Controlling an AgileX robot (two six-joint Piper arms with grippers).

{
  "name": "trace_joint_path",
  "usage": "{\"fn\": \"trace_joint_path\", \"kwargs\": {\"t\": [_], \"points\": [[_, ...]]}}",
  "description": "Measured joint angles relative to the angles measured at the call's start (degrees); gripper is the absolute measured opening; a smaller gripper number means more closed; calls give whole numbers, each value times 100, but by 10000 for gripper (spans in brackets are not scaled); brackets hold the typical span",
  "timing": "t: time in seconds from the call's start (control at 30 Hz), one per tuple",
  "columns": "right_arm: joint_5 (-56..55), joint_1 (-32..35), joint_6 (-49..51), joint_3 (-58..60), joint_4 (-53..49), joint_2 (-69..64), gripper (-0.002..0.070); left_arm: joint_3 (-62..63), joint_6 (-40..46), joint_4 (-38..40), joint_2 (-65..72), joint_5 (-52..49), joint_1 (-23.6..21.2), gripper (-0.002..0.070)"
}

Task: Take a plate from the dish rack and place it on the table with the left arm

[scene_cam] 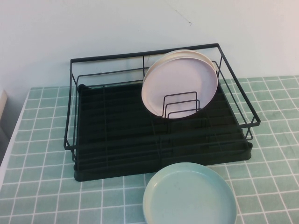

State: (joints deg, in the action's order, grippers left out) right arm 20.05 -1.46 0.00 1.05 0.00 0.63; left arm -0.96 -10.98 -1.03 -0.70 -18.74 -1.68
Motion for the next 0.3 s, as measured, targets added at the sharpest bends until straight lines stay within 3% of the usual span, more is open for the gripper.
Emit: {"fn": "trace_joint_path", "kwargs": {"t": [0.3], "points": [[0, 168, 0, 0, 0, 0, -2, 0, -9, 13, 0, -10, 0, -2]]}}
